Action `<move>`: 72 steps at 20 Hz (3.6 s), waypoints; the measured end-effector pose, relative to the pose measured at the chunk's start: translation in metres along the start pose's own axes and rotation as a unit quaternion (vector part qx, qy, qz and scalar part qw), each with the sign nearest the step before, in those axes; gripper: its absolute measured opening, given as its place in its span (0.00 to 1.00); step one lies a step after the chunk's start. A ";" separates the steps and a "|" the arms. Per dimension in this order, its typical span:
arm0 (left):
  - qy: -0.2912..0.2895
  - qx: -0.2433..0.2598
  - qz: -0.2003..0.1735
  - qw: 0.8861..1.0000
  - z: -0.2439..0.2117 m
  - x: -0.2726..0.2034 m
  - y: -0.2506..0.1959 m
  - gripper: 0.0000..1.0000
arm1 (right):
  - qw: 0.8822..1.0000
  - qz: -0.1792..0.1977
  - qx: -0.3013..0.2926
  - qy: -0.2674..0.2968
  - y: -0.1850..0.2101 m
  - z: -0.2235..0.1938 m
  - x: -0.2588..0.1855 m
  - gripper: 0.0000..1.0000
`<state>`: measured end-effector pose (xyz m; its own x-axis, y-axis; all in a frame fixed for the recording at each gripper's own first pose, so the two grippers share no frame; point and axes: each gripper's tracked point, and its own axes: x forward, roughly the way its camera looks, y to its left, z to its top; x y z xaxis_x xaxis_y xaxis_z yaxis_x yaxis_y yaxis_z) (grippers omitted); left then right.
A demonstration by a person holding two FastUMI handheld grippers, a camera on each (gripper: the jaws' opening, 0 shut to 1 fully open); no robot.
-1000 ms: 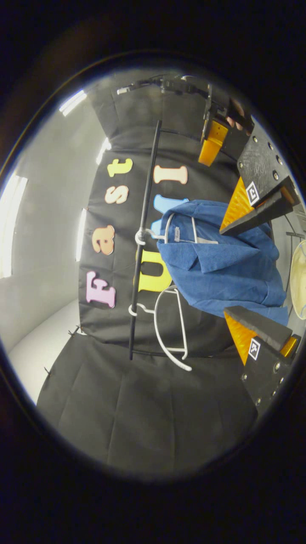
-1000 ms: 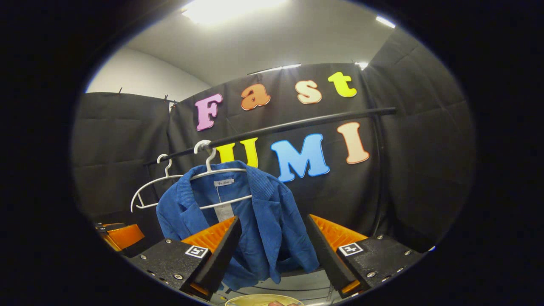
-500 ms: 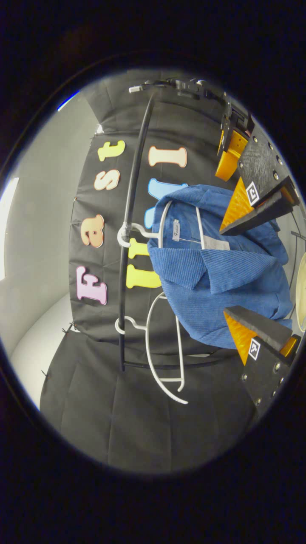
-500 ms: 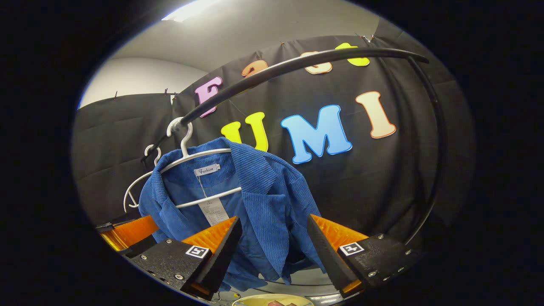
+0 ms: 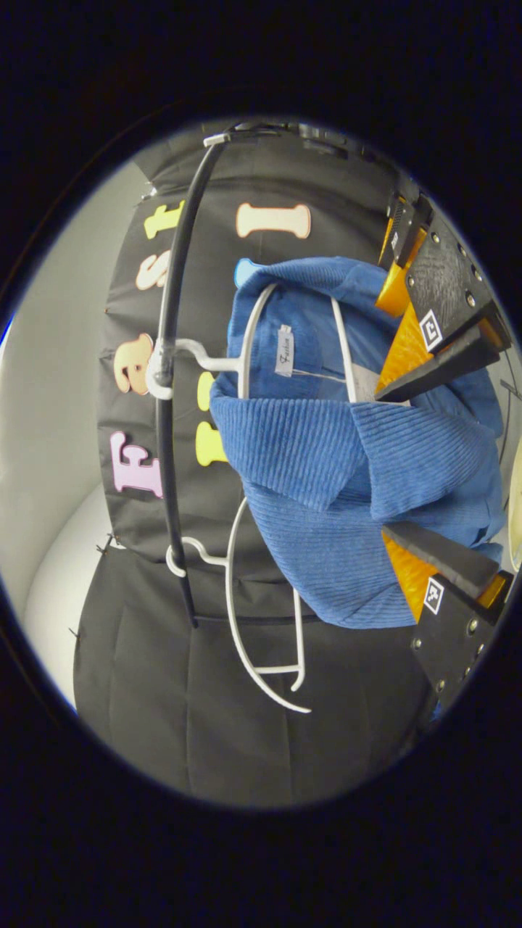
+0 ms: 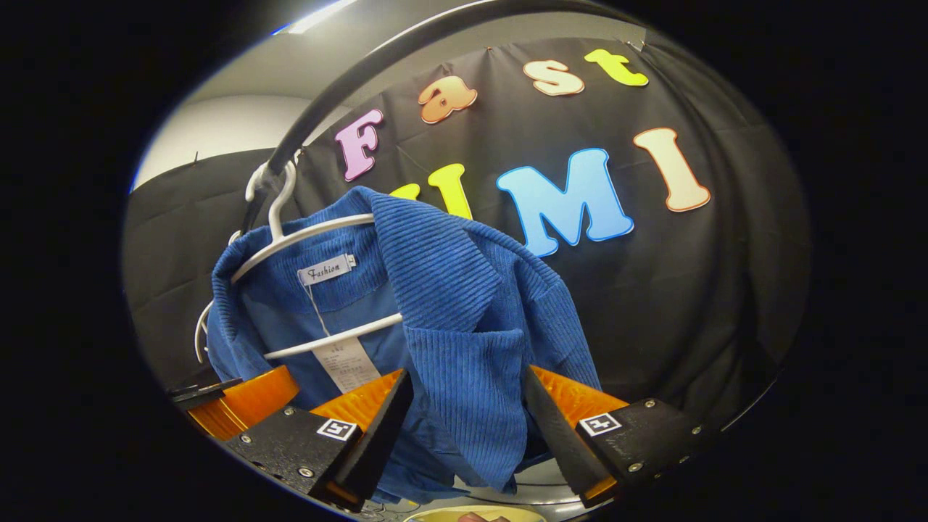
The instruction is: Grasp the clothes on the hanger with both hands and then place them into the laundry hamper below.
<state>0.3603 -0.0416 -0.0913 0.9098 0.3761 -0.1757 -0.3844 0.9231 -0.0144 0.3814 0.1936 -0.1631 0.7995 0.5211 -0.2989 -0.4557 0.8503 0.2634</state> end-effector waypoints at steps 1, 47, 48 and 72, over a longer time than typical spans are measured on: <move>0.003 0.001 0.006 1.000 -0.003 0.004 0.001 0.96 | 1.000 -0.001 -0.002 0.000 0.000 -0.002 0.005 0.95; -0.102 0.172 -0.058 0.978 0.131 -0.024 0.106 0.05 | 0.965 -0.099 -0.067 -0.233 -0.075 0.125 0.012 0.00; -0.100 0.173 -0.063 0.978 0.134 -0.023 0.107 0.05 | 0.965 -0.097 -0.070 -0.235 -0.076 0.126 0.013 0.00; 0.015 0.096 -0.145 0.985 0.079 0.048 0.158 0.06 | 0.953 -0.081 -0.140 -0.255 -0.062 0.128 0.034 0.00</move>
<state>0.3556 0.1282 -0.0240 0.9709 0.0948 -0.2198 -0.0701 0.9906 0.1176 0.4871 0.1486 -0.0721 0.9220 0.3385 0.1881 -0.3401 0.9401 -0.0246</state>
